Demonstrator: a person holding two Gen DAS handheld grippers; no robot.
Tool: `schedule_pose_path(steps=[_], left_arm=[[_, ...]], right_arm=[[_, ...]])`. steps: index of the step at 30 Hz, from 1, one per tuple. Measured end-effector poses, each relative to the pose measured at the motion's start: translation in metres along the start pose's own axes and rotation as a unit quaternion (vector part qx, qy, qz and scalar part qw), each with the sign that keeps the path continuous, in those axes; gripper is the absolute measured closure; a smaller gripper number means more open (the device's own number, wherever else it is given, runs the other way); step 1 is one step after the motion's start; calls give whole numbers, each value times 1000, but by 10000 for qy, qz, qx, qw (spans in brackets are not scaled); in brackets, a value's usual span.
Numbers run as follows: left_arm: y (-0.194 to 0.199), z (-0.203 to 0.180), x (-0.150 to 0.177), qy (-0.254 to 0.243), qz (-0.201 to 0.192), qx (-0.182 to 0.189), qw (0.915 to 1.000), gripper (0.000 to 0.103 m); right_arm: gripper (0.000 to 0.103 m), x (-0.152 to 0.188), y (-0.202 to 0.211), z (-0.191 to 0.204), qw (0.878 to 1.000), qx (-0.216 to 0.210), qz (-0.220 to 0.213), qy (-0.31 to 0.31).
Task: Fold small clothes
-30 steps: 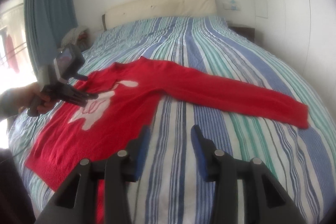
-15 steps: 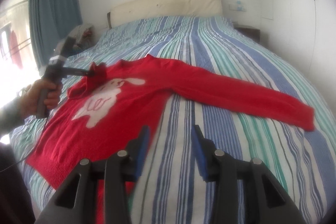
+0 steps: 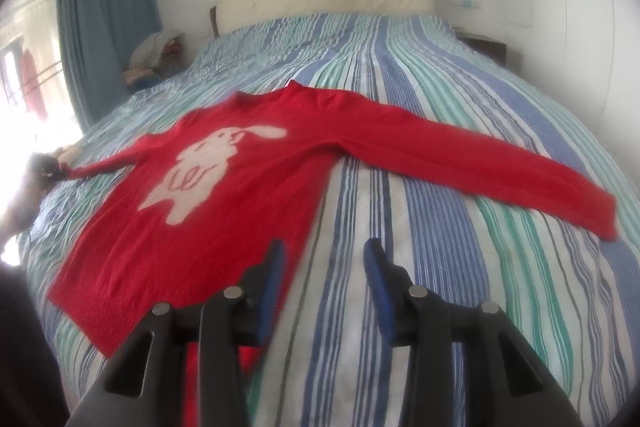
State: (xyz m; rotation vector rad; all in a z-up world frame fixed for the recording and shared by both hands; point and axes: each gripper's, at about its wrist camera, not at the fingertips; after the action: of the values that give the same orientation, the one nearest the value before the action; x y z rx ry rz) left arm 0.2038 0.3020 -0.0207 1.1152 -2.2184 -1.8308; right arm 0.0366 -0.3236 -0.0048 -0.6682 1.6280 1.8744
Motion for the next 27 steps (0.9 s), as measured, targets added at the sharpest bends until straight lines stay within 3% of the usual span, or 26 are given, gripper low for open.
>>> schedule_pose_path(steps=[1, 2, 3, 6, 8, 11, 13, 14, 15, 16, 18, 21, 27], left_arm=[[0, 6, 3, -3, 54, 143, 9999, 70], [2, 13, 6, 0, 78, 303, 9995, 44], [6, 20, 8, 41, 43, 408, 9992, 28], [15, 37, -6, 391, -129, 697, 9967, 23], [6, 42, -16, 522, 68, 879, 9947, 21], [-15, 32, -26, 427, 303, 728, 9960, 23], [-27, 17, -30, 196, 380, 650, 9970, 33], [-32, 10, -31, 72, 441, 620, 9971, 51], [-36, 3, -32, -43, 513, 528, 9973, 100], [-39, -2, -32, -142, 558, 346, 9977, 98], [-28, -12, -30, -329, 56, -506, 9982, 100], [-11, -15, -26, -507, -704, -1486, 9851, 100], [-38, 10, -28, -248, -481, -1653, 9848, 100]], right_arm=[[63, 1, -2, 1, 10000, 19, 23, 15], [63, 2, -3, 2, 10000, 46, 42, 34], [63, 3, -5, 3, 9999, 76, 57, 60], [63, 5, -7, 3, 9998, 159, 86, 104], [63, 5, -9, 1, 9998, 167, 111, 74], [63, 4, -13, 1, 9997, 177, 144, 59], [63, 4, -14, 3, 9996, 209, 148, 97], [63, 5, -15, 4, 9995, 230, 149, 122], [63, 5, -15, 5, 9995, 252, 153, 147], [63, 6, -15, 5, 9994, 273, 160, 172], [63, 7, -16, 6, 9991, 322, 182, 201], [63, 6, -16, 4, 9991, 357, 168, 170], [63, 6, -19, -4, 9990, 386, 209, 46]])
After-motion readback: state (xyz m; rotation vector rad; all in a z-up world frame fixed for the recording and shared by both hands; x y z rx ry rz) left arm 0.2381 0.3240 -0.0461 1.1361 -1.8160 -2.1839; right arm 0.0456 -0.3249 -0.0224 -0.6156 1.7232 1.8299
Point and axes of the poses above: each gripper's, at about its wrist camera, not at the fingertips, and y roughly against the way its jaws point, z to its left, x to its underside, and after that the axes turned 6 degrees about z, right-handed
